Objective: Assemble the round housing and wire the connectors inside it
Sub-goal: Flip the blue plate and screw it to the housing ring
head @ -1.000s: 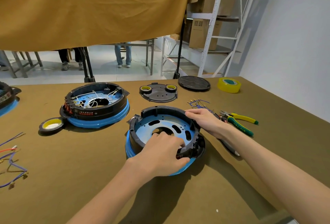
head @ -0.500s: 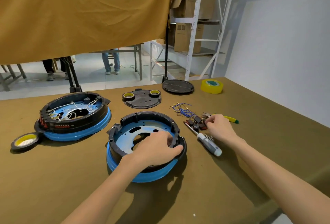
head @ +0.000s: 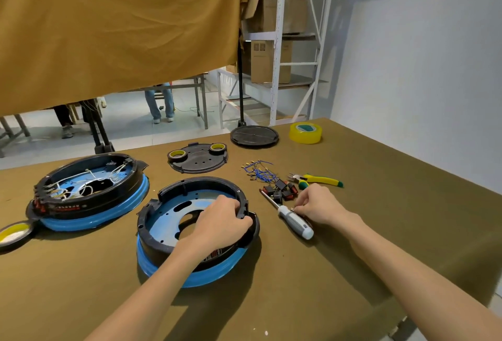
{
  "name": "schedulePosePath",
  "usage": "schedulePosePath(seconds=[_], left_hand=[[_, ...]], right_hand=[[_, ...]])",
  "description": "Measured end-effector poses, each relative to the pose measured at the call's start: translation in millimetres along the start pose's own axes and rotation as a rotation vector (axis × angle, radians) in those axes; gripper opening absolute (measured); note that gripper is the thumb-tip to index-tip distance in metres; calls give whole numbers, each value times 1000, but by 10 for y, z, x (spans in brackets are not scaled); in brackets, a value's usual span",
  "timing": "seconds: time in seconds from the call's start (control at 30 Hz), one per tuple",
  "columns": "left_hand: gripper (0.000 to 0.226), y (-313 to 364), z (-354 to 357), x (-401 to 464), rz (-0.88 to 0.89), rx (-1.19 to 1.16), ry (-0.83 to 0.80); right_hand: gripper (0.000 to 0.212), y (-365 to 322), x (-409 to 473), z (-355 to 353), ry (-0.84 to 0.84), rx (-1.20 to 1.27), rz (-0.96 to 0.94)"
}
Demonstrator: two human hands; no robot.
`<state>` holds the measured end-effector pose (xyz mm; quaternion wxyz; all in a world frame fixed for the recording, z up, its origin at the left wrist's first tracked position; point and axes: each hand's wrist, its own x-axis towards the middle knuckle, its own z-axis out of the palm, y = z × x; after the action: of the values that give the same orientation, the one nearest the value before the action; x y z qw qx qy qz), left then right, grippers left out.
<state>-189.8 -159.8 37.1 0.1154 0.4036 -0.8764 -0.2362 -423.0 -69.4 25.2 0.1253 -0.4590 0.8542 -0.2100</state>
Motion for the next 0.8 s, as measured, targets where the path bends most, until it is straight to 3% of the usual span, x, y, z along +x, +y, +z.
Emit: schedulePosePath(seconds=[0.23,0.4,0.53,0.67,0.8], left_hand=[[17,-14,-134,-52,7,-78,-28],[18,-45,-287,-133,39,-174,-3],[13,-63,-505,-134,54,-296,40],[16,-123,-720,-114,38,-306,-34],[17,-193,-657,-161,-4,-202,-174]], right_hand=[[24,-64,33,-29,-77,-9,47],[13,-305,-48,-9,197,169,-106],[12,-620,-162,184,4,365,-161],[20,-874,-138,373,-270,654,137],[32,-1000,-97,369,-292,785,322]])
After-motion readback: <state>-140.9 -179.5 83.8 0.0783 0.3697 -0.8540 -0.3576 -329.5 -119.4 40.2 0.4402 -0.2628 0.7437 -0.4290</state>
